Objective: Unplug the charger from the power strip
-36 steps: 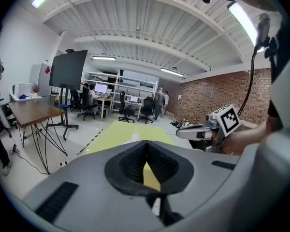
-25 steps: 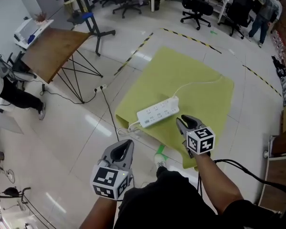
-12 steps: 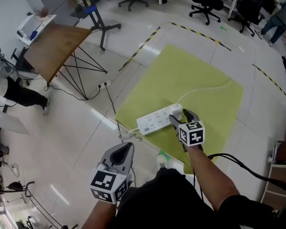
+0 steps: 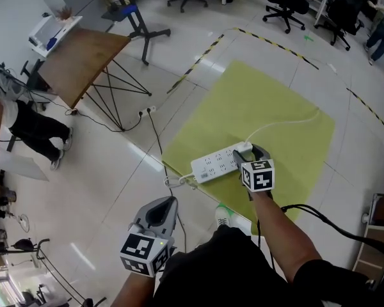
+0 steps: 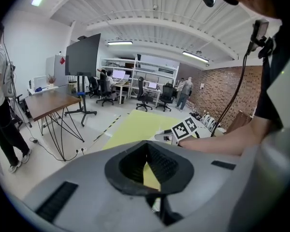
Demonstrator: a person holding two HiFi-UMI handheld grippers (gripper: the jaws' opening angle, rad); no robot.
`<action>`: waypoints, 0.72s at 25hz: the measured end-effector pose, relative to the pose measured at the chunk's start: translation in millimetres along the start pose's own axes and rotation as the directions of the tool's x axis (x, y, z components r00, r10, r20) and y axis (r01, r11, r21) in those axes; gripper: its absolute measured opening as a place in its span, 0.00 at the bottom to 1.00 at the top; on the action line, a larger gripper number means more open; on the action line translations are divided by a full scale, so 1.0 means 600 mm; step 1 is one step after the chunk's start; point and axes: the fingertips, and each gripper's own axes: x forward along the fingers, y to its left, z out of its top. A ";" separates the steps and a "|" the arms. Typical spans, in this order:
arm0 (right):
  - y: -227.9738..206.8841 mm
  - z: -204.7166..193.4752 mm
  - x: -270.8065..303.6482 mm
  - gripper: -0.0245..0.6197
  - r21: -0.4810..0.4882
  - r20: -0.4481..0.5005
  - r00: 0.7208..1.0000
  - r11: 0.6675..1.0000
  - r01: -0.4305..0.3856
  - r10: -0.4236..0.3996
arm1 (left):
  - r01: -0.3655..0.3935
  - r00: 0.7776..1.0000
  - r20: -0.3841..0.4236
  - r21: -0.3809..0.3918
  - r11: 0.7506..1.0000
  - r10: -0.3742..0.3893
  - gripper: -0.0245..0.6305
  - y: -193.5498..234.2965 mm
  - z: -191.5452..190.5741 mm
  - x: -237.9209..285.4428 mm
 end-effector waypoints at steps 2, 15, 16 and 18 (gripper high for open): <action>0.000 0.003 0.000 0.45 -0.007 0.003 1.000 1.000 0.006 -0.006 | -0.006 1.000 0.004 -0.005 1.000 0.006 0.05 0.008 0.004 -0.001; 0.009 -0.009 -0.095 0.45 -0.022 -0.054 0.996 0.998 -0.065 0.064 | 0.055 0.998 0.037 -0.004 0.998 -0.055 0.05 0.002 0.019 0.013; 0.009 -0.026 -0.111 0.45 -0.023 -0.082 0.994 0.997 -0.080 0.078 | 0.067 0.997 0.041 0.002 0.998 -0.067 0.05 -0.003 0.020 0.016; 0.007 -0.069 -0.146 0.45 -0.020 -0.140 0.985 0.994 -0.105 0.101 | 0.097 0.994 0.047 0.013 0.995 -0.097 0.05 -0.016 0.020 0.023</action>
